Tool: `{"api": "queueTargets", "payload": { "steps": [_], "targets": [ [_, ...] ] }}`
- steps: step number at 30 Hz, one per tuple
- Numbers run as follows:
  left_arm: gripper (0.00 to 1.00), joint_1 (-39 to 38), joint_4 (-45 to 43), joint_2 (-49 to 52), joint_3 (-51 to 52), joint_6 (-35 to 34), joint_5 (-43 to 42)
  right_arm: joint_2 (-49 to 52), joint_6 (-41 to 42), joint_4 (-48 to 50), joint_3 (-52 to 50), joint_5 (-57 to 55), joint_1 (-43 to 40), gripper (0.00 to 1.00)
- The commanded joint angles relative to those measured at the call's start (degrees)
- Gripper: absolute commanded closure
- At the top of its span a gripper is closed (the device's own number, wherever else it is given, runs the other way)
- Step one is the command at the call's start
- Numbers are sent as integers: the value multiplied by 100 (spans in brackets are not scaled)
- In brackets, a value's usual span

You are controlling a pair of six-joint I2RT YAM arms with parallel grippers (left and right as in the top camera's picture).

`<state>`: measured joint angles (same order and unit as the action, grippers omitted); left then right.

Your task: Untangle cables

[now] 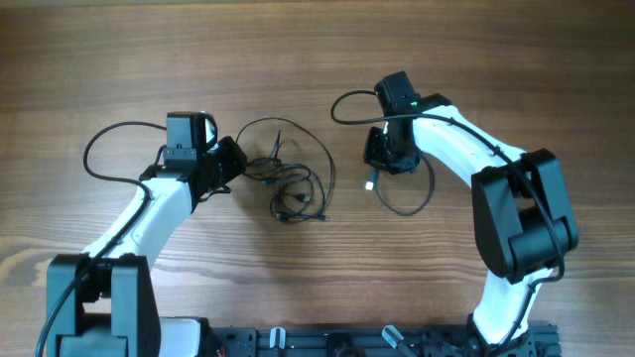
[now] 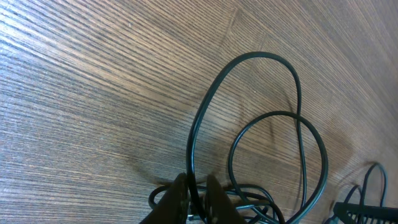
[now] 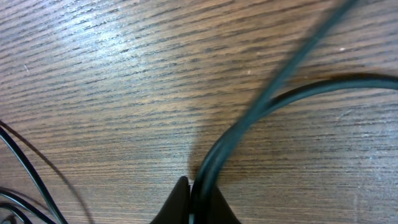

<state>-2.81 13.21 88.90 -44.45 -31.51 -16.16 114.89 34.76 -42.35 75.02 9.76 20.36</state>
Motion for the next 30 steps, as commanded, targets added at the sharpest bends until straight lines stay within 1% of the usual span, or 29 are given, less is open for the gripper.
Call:
{"api": "queueTargets", "payload": {
  "steps": [1, 12, 17, 19, 23, 30],
  "targets": [
    [88, -20, -20, -42, 46, 107, 57, 118, 17, 7, 28, -122, -20, 96],
    [88, -20, -20, -42, 46, 107, 57, 48, -192, -79, 90, -127, -20, 96],
    [88, -20, -17, -42, 46, 107, 57, -420, -330, -219, 127, -302, -20, 96],
    [86, -20, -17, -42, 46, 107, 57, -791, -328, -352, 127, -682, -17, 96],
    [86, -20, -20, -42, 46, 107, 57, -1554, -330, -643, 127, -1615, -20, 96],
    [86, -20, -20, -42, 46, 109, 57, -2728, -323, -691, 127, -4076, -20, 96]
  ]
}}
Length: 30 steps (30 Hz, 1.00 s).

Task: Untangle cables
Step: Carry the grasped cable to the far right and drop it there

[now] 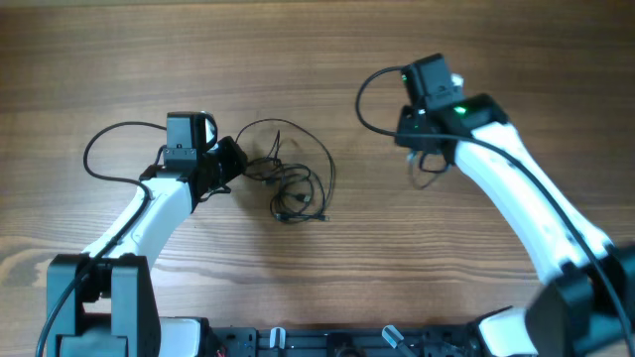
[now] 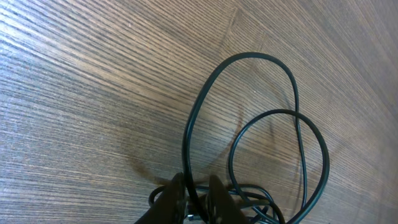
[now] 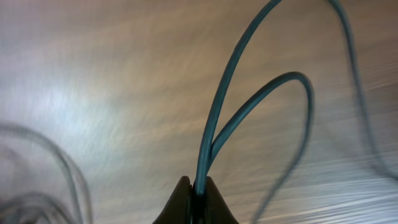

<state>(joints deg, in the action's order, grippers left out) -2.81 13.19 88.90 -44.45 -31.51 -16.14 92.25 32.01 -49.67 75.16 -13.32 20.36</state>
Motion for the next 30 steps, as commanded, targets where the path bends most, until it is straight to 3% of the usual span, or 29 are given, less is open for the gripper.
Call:
{"api": "queueTargets", "payload": {
  "steps": [1, 6, 11, 14, 22, 30],
  "targets": [
    [86, -20, -17, -42, 46, 109, 55, -566, -50, 83, 114, -2124, -20, 96],
    [85, -20, -17, -42, 46, 107, 55, -750, -387, 529, 114, -3768, -168, 96],
    [85, -20, -17, -42, 46, 107, 55, -728, -1062, 1088, 114, -3976, -813, 96],
    [85, -20, -17, -42, 46, 107, 55, -728, -1088, 1287, 114, -3661, -1375, 96],
    [85, -20, -17, -42, 46, 107, 55, -623, -935, 1335, 111, -1252, -2964, 96],
    [85, -20, -15, -42, 46, 107, 52, -46, -938, 1279, 111, -946, -3602, 96]
  ]
}}
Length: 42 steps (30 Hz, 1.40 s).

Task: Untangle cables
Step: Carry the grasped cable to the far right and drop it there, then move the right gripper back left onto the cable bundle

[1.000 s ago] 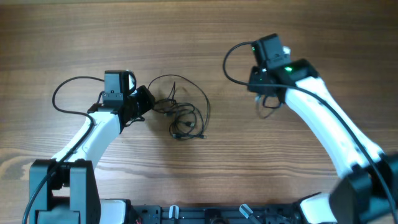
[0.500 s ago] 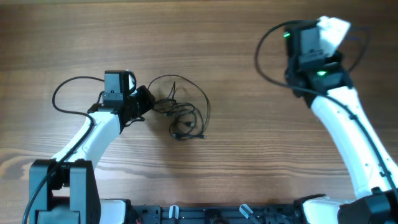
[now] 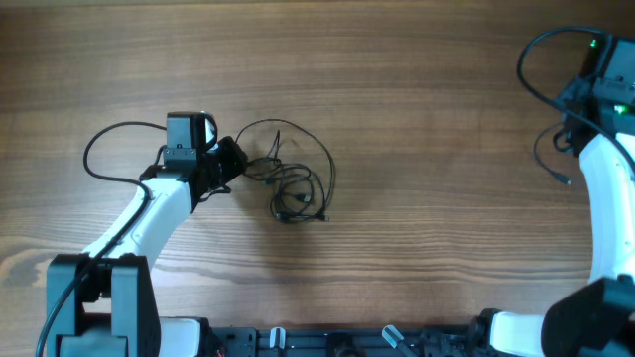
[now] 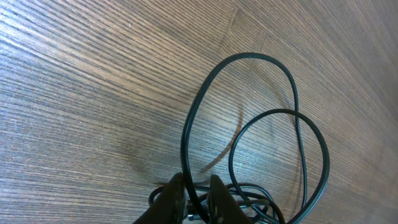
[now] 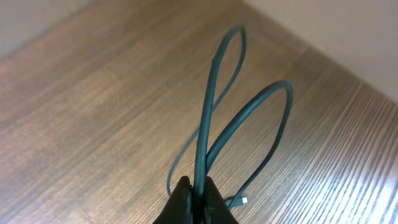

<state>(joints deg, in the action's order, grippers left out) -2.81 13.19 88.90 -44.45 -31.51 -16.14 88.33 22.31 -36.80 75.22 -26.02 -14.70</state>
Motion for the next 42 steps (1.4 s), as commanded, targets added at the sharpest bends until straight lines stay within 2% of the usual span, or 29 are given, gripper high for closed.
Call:
{"api": "queueTargets", "payload": {
  "steps": [1, 9, 10, 11, 12, 14, 16, 23, 30, 33, 37, 42],
  "targets": [
    [85, -20, -15, -42, 46, 107, 52, 448, 24, -7, 105, 321, -109, 96],
    [85, -20, -11, -42, 46, 107, 55, 1432, 22, 13, 105, 323, -109, 95],
    [85, -20, -9, -42, 46, 107, 52, 1517, 24, -13, 105, 326, -109, 84],
    [85, -20, -9, -42, 46, 107, 55, 1563, 20, -42, 105, 330, -107, 62],
    [85, -20, -9, -42, 46, 107, 52, 1628, 20, -87, 105, 389, -107, 31],
    [85, -20, -11, -42, 46, 107, 52, 1637, 22, -120, 105, 442, -107, 10],
    [85, -20, -13, -42, 46, 107, 52, 1626, 15, -125, 105, 498, -107, 1],
    [85, -20, -11, -42, 46, 107, 52, 1471, 15, -507, 107, 514, -59, 1],
    [85, -20, -11, -42, 46, 107, 52, 769, 20, -949, 431, 553, 142, 0],
    [85, -20, -13, -42, 46, 107, 52, 413, 17, -1281, 487, 1386, 297, 0],
    [85, -20, -17, -42, 46, 107, 52, 258, 17, -1725, 483, 3272, 520, 0],
    [85, -20, -17, -42, 46, 107, 52, 358, 31, -1696, 289, 4177, 1008, 0]
  ]
}}
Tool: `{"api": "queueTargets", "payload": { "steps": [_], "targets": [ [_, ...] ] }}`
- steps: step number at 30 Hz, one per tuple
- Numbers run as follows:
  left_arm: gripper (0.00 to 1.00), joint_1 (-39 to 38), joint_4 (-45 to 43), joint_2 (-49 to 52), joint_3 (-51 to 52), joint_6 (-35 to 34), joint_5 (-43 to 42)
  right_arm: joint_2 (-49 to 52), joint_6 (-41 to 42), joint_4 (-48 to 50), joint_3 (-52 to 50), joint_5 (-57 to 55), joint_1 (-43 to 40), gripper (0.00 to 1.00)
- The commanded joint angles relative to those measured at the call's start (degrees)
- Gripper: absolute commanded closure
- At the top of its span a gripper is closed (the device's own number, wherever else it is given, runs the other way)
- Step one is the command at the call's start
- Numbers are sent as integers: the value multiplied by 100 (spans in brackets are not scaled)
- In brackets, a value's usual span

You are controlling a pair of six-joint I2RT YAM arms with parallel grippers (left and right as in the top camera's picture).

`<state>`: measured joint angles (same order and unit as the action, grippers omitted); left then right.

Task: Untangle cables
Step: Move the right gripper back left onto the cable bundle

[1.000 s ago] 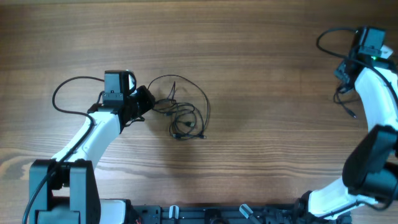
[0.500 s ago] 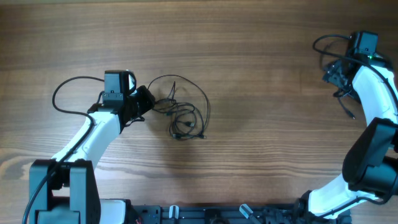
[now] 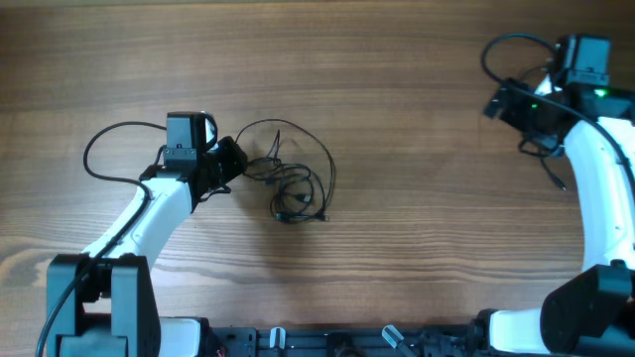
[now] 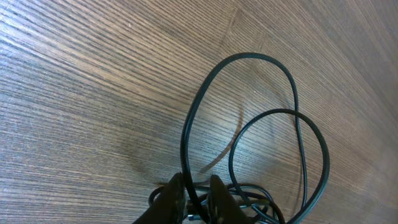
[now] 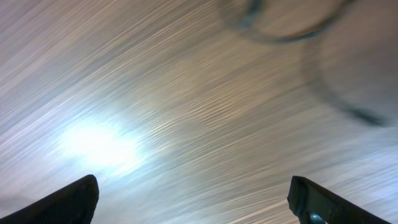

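Observation:
A tangle of thin black cables (image 3: 293, 186) lies left of the table's middle. My left gripper (image 3: 228, 159) is at the tangle's left edge, shut on one black loop (image 4: 249, 59) that rises between its fingers (image 4: 177, 198). A separate thin black cable (image 3: 558, 180) lies at the far right, partly under the right arm. My right gripper (image 3: 501, 103) hovers left of it, wide open and holding nothing. In the blurred right wrist view the fingertips (image 5: 74, 198) stand far apart, with a cable (image 5: 292, 28) faint at the top.
The wooden table (image 3: 397, 248) carries only these cables. The left arm's own black lead (image 3: 104, 139) loops out beside its wrist. The right arm's lead (image 3: 506, 48) arcs near the back right edge.
My right gripper was shut on the separate cable at the far right edge. Now it is wide open, shifted left, and the cable lies on the table. The left gripper and tangle are unchanged.
My right gripper was shut on a cable lying just right of the tangle. Then it held that cable lifted, farther right, then at the table's far right edge. Now that cable lies there alone. The left gripper stayed shut on the tangle's loop throughout.

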<state>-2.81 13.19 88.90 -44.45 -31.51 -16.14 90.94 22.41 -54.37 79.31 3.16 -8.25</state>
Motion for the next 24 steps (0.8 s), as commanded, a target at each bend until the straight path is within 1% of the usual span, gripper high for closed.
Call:
{"api": "queueTargets", "payload": {
  "steps": [1, 5, 10, 11, 12, 13, 15, 16, 18, 21, 22, 24],
  "targets": [
    [85, -20, -17, -42, 46, 107, 52, 118, 26, 111, -177, 1318, 487, 1],
    [91, -20, -20, -42, 46, 107, 52, 247, 136, 313, -413, 1346, 1064, 1],
    [94, -20, -42, -42, 46, 107, 52, 424, 221, 551, -605, 1346, 1847, 0],
    [94, -20, -39, -42, 46, 107, 52, 442, 219, 599, -643, 1349, 1945, 4],
    [95, -20, -39, -42, 46, 107, 52, 457, 219, 651, -691, 1346, 2072, 11],
    [95, -20, -39, -42, 46, 107, 52, 476, 216, 706, -741, 1346, 2201, 24],
    [95, -20, -39, -42, 46, 107, 52, 525, 214, 699, -776, 1346, 2459, 56],
    [95, -20, -39, -42, 46, 107, 52, 535, 216, 691, -776, 1351, 2573, 70],
    [95, -20, -39, -42, 46, 105, 52, 573, 251, 691, -776, 1397, 2809, 89],
    [95, -20, -39, -42, 46, 105, 52, 632, 581, 708, -776, 1408, 3141, 88],
    [95, -20, -39, -42, 46, 105, 52, 649, 669, 728, -776, 1408, 3248, 82],
    [95, -20, -39, -42, 46, 105, 52, 719, 837, 802, -776, 1408, 3464, 73]
  ]
}}
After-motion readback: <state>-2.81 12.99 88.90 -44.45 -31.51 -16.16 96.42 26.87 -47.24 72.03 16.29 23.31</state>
